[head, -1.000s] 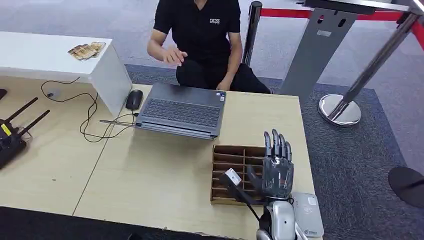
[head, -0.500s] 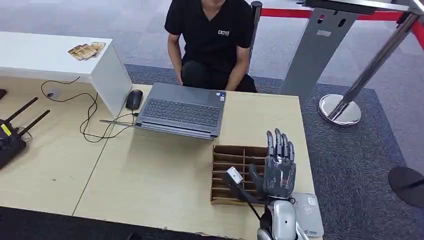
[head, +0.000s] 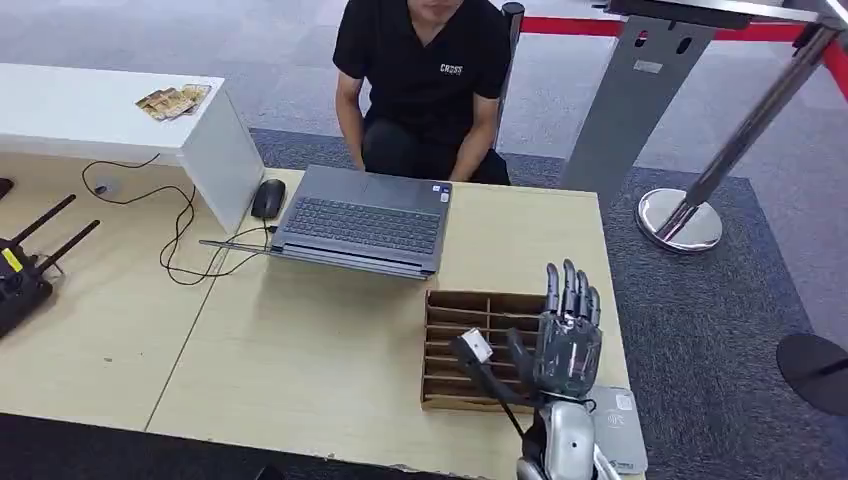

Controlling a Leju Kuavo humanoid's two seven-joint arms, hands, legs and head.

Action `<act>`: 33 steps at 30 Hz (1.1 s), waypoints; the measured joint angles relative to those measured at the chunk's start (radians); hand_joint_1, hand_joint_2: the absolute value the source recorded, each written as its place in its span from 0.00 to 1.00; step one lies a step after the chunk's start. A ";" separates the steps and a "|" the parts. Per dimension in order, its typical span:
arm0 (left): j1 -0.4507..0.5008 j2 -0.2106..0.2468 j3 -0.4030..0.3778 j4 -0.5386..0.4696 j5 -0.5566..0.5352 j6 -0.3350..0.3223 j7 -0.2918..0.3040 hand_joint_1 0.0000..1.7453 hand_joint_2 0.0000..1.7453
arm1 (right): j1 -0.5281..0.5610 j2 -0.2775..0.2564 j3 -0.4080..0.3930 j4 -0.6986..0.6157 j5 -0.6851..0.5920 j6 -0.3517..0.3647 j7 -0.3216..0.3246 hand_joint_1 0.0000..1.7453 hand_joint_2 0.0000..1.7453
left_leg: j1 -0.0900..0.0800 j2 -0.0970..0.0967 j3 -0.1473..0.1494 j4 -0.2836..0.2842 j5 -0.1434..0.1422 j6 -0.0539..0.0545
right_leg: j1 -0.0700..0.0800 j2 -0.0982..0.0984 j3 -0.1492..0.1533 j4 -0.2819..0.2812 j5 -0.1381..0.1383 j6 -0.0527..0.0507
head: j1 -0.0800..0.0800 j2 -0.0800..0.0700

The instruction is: Pass the card to the sensor for recognition and then transmit it.

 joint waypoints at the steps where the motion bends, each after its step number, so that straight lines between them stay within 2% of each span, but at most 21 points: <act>1: 0.000 0.000 0.000 0.000 -0.001 0.000 0.000 0.00 1.00 | -0.001 -0.004 0.002 -0.003 0.002 0.000 0.010 0.00 1.00 | 0.000 0.000 0.000 0.000 0.000 0.000 | 0.000 0.000 0.000 0.000 0.000 0.000 | 0.000 0.000; 12: 0.000 0.000 0.002 0.000 -0.007 0.000 -0.002 0.00 1.00 | -0.017 -0.040 0.042 -0.025 0.007 0.000 0.074 0.00 1.00 | 0.000 0.000 0.000 0.000 0.000 0.000 | 0.000 0.000 0.000 0.000 0.000 0.000 | 0.000 0.000; 33: 0.000 0.000 0.003 0.000 -0.013 0.000 -0.001 0.00 1.00 | -0.032 -0.059 0.086 -0.031 -0.005 0.000 0.069 0.00 1.00 | 0.000 0.000 0.000 0.000 0.000 0.000 | 0.000 0.000 0.000 0.000 0.000 0.000 | 0.000 0.000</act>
